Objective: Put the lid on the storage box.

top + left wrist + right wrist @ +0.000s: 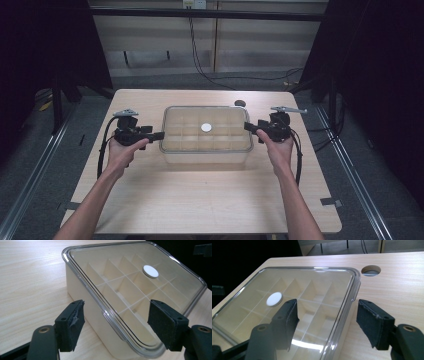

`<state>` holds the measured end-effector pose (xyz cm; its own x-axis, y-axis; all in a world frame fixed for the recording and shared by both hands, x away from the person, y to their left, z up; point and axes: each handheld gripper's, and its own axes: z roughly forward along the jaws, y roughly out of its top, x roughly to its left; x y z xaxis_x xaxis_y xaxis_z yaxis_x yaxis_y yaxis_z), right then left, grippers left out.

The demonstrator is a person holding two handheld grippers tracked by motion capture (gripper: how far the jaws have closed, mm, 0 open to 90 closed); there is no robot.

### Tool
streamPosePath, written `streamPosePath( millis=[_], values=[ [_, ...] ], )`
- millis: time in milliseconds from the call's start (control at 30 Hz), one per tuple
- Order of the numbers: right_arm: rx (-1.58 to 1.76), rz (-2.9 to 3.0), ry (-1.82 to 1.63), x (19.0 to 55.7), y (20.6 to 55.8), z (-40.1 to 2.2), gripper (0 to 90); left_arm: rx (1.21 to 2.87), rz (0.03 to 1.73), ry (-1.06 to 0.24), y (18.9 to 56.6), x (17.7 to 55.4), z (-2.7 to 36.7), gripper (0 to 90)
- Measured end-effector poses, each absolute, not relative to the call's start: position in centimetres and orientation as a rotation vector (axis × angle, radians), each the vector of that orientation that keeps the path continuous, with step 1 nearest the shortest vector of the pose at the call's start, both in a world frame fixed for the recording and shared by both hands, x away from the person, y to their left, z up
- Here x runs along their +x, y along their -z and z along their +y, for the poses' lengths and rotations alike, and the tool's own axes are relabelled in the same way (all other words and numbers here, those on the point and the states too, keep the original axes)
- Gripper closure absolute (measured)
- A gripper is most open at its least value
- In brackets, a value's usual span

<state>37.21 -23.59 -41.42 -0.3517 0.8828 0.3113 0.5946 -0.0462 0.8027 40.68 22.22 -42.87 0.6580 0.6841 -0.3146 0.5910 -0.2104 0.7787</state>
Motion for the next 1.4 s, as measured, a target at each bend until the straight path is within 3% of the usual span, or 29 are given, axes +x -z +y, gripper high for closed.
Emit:
streamPosePath(
  millis=[367, 600, 1400],
  values=[
    [1.536, 1.955, -1.370, 34.1, 41.4, -24.2, 32.2, 1.946, 0.920, -0.151, 42.6, 37.9, 22.8, 33.7],
    [1.530, 1.951, -1.390, 31.6, 41.3, -24.5, 32.5, 1.928, 0.954, -0.146, 43.0, 35.6, 24.2, 37.0],
    [1.514, 1.971, -1.385, 24.0, 43.5, -25.5, 30.6, 2.009, 0.943, -0.201, 44.4, 28.2, 26.0, 33.1]
  ],
)
